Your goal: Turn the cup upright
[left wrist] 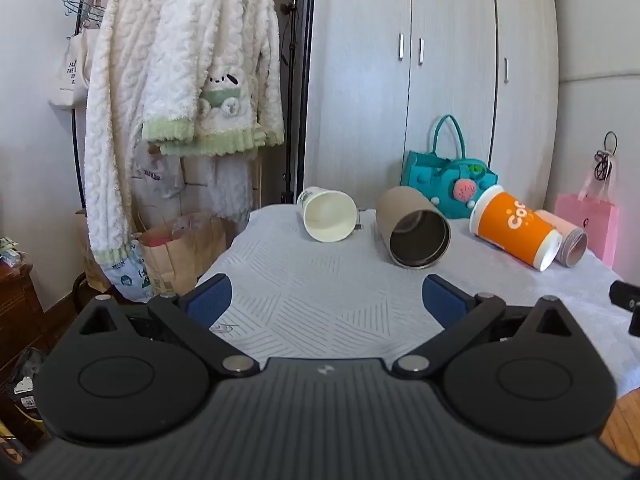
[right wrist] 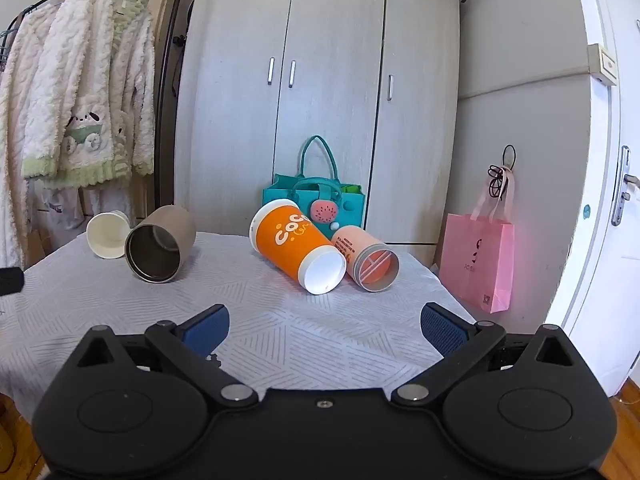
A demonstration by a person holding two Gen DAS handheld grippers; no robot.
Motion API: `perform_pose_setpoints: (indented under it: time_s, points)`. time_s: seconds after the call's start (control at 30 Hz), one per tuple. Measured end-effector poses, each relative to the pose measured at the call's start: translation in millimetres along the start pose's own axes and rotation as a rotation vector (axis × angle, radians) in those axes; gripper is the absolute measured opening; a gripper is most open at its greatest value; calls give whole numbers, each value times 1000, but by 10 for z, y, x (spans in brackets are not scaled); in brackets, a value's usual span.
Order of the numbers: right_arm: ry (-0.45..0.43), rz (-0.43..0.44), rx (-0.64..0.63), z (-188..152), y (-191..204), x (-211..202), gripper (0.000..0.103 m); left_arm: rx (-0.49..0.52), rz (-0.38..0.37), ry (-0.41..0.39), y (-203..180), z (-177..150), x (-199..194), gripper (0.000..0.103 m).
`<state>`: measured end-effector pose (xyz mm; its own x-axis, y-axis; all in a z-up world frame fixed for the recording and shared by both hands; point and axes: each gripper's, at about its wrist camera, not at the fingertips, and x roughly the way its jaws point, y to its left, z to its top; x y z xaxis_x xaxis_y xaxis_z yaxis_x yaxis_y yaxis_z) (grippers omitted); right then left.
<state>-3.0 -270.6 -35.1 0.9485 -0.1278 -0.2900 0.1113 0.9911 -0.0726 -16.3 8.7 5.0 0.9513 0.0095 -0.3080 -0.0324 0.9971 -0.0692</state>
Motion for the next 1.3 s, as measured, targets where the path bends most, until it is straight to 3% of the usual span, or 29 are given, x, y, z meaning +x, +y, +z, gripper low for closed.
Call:
perform_pose_setpoints:
  time_s: [0.53,0.77,1.3]
  points:
    - [-2,-9,15,-9,-28,12,103,-5,-32,-28,-6,-1,-66,103]
    - [3,-14,14,-29,-47,18,103,-51,-85,7,23,-3,-76,103]
    - [15,-22,12,-50,-56,62,103,33,-55,-1,-68,-45,-26,103]
